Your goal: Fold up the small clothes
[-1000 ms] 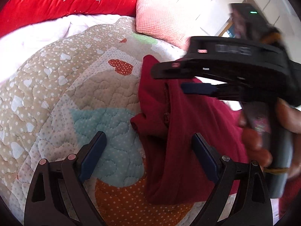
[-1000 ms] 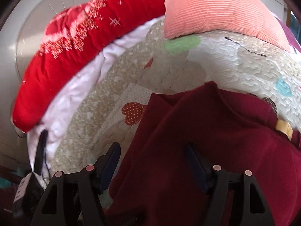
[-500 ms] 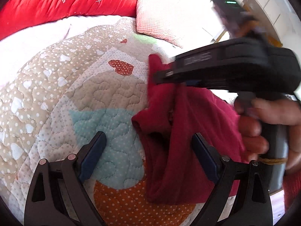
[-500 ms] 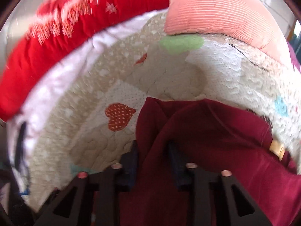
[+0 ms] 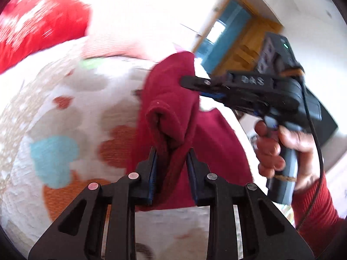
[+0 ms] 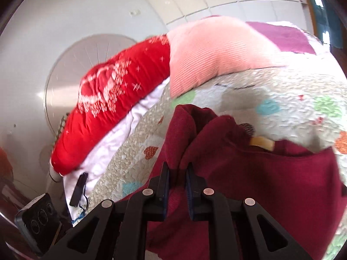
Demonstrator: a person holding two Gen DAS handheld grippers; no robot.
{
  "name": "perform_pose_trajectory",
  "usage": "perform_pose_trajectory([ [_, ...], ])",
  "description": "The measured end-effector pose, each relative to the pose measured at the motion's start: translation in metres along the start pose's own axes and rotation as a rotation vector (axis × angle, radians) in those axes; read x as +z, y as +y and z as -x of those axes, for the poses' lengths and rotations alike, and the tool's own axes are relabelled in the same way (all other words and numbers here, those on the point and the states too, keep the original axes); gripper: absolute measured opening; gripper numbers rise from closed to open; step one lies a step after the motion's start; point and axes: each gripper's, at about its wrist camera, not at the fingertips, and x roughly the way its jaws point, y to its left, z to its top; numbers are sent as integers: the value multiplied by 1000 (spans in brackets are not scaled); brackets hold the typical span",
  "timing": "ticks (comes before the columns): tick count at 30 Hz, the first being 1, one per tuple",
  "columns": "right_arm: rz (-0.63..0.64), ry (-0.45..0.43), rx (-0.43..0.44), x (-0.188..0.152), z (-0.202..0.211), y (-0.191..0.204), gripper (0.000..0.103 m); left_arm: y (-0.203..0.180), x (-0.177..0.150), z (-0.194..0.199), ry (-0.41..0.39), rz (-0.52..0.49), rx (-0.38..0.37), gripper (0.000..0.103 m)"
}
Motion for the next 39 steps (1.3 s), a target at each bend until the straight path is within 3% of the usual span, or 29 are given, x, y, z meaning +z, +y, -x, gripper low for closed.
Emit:
perform_pose_trajectory([
  [5,-101,-54,-19,-22,47,-48,12,-49,-11,-32,71,-107,-47,24],
  [11,-325,-21,-20,-67,40,-122,14,-65,-32,-87,201,-128,-24,24],
  [14,-429,-88,80,-85,40,-146,22,-61,-32,-96,218,-129,-6,24],
  [16,-465,-151,160,-92,47,-151,42,-54,-26,-97,225,-121,-13,24],
  [18,-453,-173,205,-92,51,-144,51,-57,-24,-98,227,-128,-12,24],
  [25,-337,-35,-72,-76,27,-114,55,-66,-34,-97,220,-137,-4,24],
  [27,-335,-30,-101,-76,18,-112,53,-69,-40,-91,221,-128,-9,24],
  [28,-332,-33,-91,-76,14,-111,38,-67,-42,-87,221,-126,-8,24],
  [30,-321,-48,-63,-73,14,-109,22,-68,-41,-81,226,-137,3,24],
  [31,-309,-56,-55,-73,15,-110,19,-70,-40,-76,227,-151,11,24],
  [35,-184,-129,-53,-67,61,-92,18,-79,-30,-31,162,-262,66,24],
  [37,-116,-126,-63,-64,81,-87,18,-81,-24,-10,125,-296,63,24],
  [39,-43,-88,-133,-61,94,-87,18,-80,-18,0,103,-311,99,24],
])
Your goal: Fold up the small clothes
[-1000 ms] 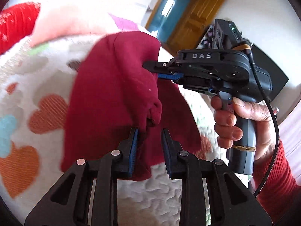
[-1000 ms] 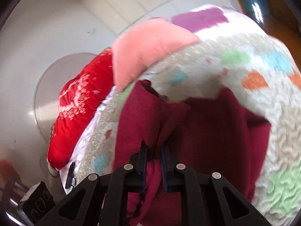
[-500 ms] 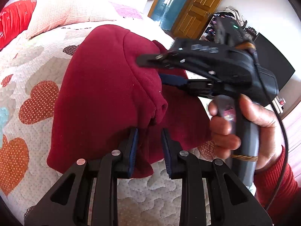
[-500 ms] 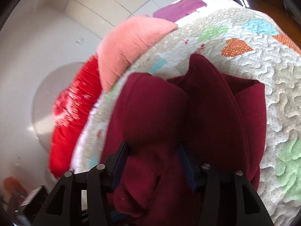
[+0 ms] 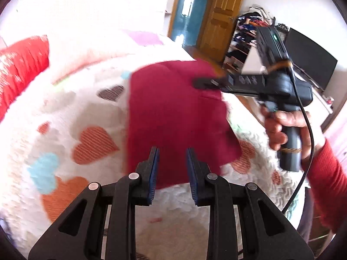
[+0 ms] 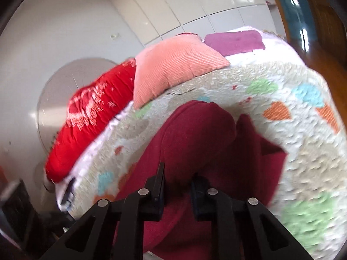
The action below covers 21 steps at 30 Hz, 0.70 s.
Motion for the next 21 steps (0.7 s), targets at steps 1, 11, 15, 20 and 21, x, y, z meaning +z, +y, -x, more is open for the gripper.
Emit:
perform_pose_trajectory([
  [1,33,8,-56,2,2,1,18,2,2,1,-2,-4,21,24],
  [11,6,14,-248,-4,-3,-38,48,-3,6,-56,83,47,58,24],
  [15,70,-34,-144,-12,36,-6,47,-7,5,-63,87,33,54,24],
  [20,237,29,-189,-44,25,35,16,-10,2,-74,99,23,86,24],
  [21,229,59,-198,-52,15,29,15,-10,1,-75,97,21,88,25],
])
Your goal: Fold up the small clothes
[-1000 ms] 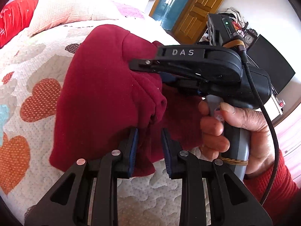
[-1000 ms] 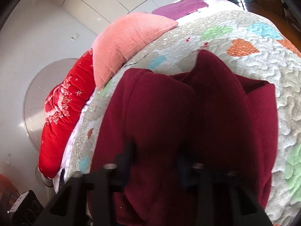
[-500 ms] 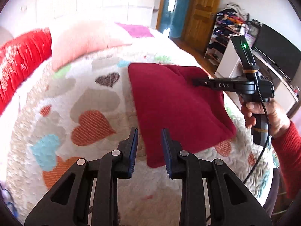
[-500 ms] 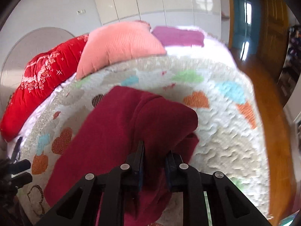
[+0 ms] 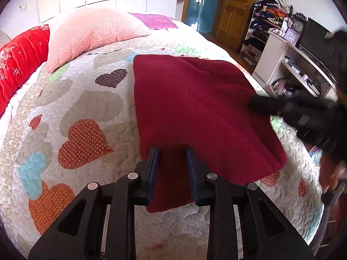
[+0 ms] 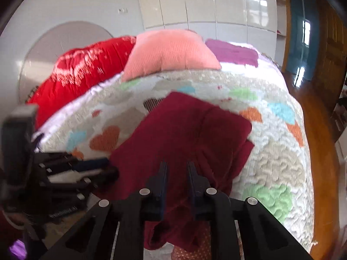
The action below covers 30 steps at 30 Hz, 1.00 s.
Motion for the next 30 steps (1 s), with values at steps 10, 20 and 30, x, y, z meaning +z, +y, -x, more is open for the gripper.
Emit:
perform_pose_trajectory([
  [10,-119,5,38,-25,-22,-12,13,-5,-1,-4,-3,4,36,25],
  [20,-138,-24,13,-46,12,-5,31,-1,-5,-5,7,41,66,47],
  [30,-215,-8,26,-52,8,-17,33,-4,-7,-2,14,40,77,48],
])
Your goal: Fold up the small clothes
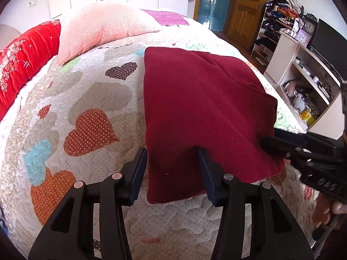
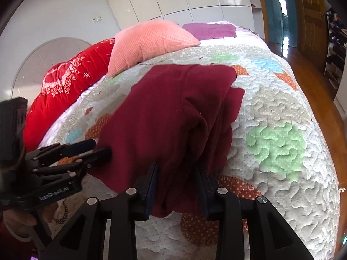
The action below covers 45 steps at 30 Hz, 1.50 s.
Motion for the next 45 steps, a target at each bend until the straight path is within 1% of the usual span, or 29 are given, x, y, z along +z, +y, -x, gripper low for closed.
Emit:
perform_pose_trajectory([
  [2,-16,-34,-1,5,8,-2,37,0,2,1,-2,-1,2,48],
  [4,-44,-68,-2,11,12,-6,45,1,6,2,-6,-3,1,48],
  [7,-96,-82,-1,27,9,-15,45,7,16,3,-19,21,3,48],
  [10,-159,-80,2,46,-5,-28,45,11,23,1,-22,46,-6,48],
  [11,-183,-72,20,53,-13,-33,45,11,25,-1,-20,48,-8,48],
  [12,-188,-63,26,58,-20,-37,40,10,26,-3,-17,46,-11,48],
  [13,-181,-56,16,61,-24,-39,28,8,27,-6,-15,40,-14,48],
  [14,-149,-47,-17,66,-30,-37,27,6,27,-8,-12,34,-14,48],
  [15,-81,-52,-82,70,-35,-31,27,4,27,-11,-9,29,-16,48],
  [16,-37,-61,-126,71,-37,-28,27,2,26,-13,-5,24,-18,48],
  [17,1,-63,-175,70,-41,-24,27,1,26,-16,-1,22,-19,51],
  [18,-7,-38,-183,68,-49,-26,27,0,26,-19,0,24,-13,58],
  [19,-31,-20,-168,66,-55,-31,27,-1,25,-21,1,30,-10,60],
  [21,-67,-36,-142,62,-51,-39,27,1,24,-25,8,50,-24,62],
  [23,-116,-38,-97,59,-42,-44,36,1,24,-26,7,58,-23,63],
  [24,-142,-41,-87,57,-35,-46,44,2,24,-25,5,59,-25,63],
  [25,-157,-46,-82,53,-30,-46,49,2,24,-25,3,58,-25,63],
  [28,-172,-71,-49,41,-11,-42,50,2,23,-24,3,61,-26,63],
  [30,-152,-65,-40,32,-7,-35,50,1,24,-25,4,61,-23,63],
  [31,-137,-55,-48,29,-9,-32,50,0,24,-25,4,60,-21,63],
  [32,-111,-30,-82,25,-16,-28,50,-1,24,-25,4,58,-17,63],
  [33,-101,-12,-98,24,-24,-27,54,-1,23,-25,6,57,-15,63],
  [35,-119,-11,-81,20,-31,-29,57,-1,23,-24,10,56,-13,63],
  [39,-119,-29,-72,20,-24,-27,62,2,23,-20,23,32,-25,63],
  [41,-131,-36,-54,19,-22,-31,66,10,26,-18,22,49,-54,63],
  [43,-158,-48,-30,18,-20,-38,73,18,30,-18,18,89,-100,63],
  [44,-168,-51,-23,19,-22,-42,75,25,32,-19,19,118,-132,63],
  [45,-183,-56,-9,19,-22,-46,78,30,34,-21,23,140,-158,66],
])
